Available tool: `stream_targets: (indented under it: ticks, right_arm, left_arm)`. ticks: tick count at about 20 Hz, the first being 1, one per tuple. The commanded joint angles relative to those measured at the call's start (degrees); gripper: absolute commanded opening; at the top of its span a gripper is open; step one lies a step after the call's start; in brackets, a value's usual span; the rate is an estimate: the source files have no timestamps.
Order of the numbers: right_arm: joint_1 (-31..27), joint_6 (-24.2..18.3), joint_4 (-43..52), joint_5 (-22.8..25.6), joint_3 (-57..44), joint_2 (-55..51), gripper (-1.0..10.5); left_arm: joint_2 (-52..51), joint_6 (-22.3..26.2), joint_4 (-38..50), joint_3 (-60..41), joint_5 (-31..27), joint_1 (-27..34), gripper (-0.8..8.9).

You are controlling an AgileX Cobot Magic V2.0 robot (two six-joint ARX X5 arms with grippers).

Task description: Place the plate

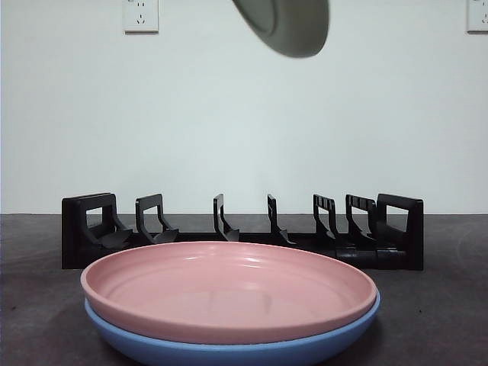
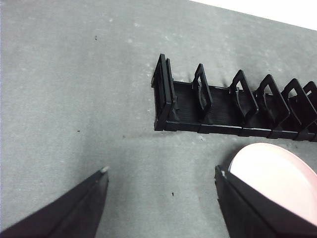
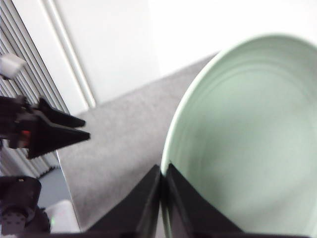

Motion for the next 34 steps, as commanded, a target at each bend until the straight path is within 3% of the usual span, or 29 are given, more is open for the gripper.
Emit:
stream_targets:
  ticks: [1,6,13,34]
  right_arm:
    - [3.34,-0.42,2.95,3.78,-4.22,-3.30,0.1]
    - [12.17,-3.34,2.75,11.98,-13.31,-6.62,0.1]
    - [22.95,-10.86,-3.34,21.88,-16.65,-0.55,0.1]
    - [23.96,-10.34,-0.66,23.15,-16.65,26.99,0.1]
  left_arm:
    - [0.20,-0.48,0.63,0.50,-0.20,-0.11,3.44]
    - [0.20,-0.48,0.61,0.50,-0.20,-0.11,3.44]
    - [0.20,-0.46,0.59,0.50,-0.22,-0.11,3.44]
    - [0.20,-0.44,0.20,0.50,-2.12,-0.11,3.43]
